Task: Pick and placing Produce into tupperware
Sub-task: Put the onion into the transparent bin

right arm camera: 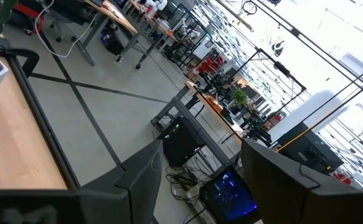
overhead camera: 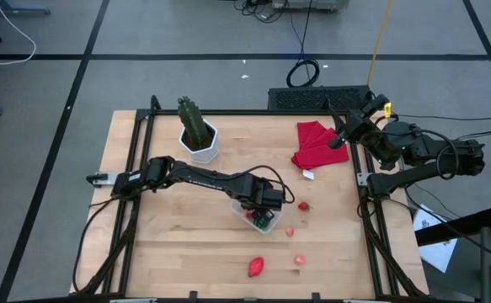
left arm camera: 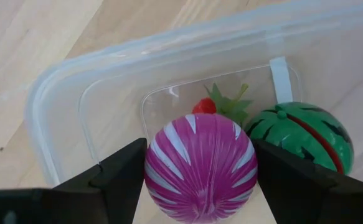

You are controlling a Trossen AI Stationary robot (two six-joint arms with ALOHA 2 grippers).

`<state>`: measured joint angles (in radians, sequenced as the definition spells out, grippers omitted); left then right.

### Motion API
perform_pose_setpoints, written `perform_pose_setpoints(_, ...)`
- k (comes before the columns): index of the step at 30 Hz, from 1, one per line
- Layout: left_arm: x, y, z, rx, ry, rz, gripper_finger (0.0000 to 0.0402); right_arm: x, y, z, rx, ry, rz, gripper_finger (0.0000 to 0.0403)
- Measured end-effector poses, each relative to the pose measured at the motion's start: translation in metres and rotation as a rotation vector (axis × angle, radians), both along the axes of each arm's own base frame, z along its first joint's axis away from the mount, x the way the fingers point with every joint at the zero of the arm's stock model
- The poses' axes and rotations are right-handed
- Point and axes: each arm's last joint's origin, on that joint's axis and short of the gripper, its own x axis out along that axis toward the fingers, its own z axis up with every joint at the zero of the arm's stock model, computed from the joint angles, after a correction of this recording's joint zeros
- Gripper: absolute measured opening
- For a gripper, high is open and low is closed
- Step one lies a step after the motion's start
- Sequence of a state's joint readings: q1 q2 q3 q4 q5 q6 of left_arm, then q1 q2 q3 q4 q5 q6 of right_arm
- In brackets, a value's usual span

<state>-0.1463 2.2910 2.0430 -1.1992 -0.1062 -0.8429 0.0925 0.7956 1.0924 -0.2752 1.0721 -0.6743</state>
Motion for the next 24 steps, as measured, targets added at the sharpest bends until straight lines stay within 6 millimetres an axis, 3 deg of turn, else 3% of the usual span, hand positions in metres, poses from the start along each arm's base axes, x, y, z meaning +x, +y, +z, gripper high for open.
perform_pose_setpoints(24,0.0000,0.0000,0.0003,0.002,-0.001,-0.010,0.0279,0.0000,0.0000,0.0000,0.000,0.000,0.000,0.0209)
